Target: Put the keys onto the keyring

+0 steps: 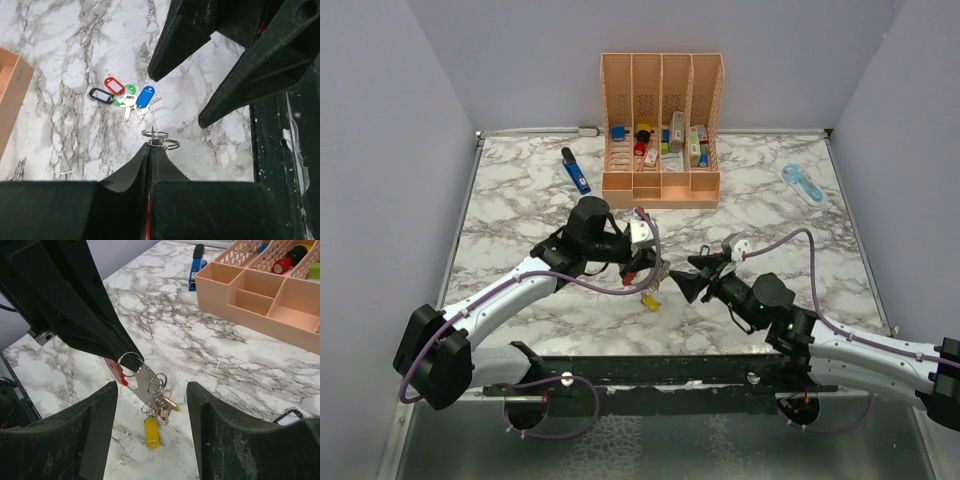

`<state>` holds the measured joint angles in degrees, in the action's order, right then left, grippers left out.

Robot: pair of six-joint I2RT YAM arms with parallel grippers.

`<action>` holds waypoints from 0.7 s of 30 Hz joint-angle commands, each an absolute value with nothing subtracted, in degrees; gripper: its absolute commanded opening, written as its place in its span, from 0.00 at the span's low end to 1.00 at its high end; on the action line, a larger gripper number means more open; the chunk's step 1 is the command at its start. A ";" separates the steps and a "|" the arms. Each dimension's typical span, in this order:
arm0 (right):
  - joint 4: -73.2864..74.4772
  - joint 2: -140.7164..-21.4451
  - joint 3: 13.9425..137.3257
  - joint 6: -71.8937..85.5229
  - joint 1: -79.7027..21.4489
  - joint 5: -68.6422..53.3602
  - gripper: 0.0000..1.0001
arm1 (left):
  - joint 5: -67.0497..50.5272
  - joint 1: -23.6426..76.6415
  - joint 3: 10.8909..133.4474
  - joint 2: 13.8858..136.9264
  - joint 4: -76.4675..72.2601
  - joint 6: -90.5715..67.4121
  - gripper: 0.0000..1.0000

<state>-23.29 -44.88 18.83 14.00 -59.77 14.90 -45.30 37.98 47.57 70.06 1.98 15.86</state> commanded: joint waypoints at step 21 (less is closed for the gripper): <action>-23.90 -55.69 26.57 7.79 -59.50 17.48 0.62 | -43.32 38.05 49.90 68.69 3.92 15.27 0.00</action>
